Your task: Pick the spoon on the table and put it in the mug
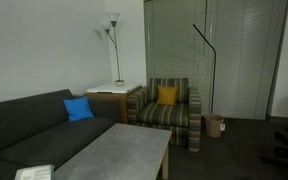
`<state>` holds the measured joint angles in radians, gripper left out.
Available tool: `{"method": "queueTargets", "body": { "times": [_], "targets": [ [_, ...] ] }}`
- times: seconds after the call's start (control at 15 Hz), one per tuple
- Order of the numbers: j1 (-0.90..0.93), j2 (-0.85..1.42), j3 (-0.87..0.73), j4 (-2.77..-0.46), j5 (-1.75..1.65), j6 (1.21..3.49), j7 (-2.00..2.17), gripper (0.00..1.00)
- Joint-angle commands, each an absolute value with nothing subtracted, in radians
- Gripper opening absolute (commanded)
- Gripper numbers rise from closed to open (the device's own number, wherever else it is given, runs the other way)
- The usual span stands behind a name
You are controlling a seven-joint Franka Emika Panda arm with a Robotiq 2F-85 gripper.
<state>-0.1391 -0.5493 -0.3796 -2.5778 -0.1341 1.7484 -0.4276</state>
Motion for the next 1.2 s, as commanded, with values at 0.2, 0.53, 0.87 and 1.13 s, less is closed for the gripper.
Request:
{"method": "queueTargets", "body": {
  "times": [0.2, 0.53, 0.87, 1.13],
  "targets": [
    [-0.161, -0.545, -0.356, -2.577, -0.123, 1.748, -0.437, 1.0],
    [-0.131, -0.535, -0.351, -2.588, -0.117, 1.768, -0.49, 1.0],
    [-0.036, -0.464, -0.346, -2.601, -0.07, 1.853, -0.651, 1.0],
    [-0.033, -0.443, -0.321, -2.602, -0.035, 1.837, -0.698, 1.0]
  ]
}}
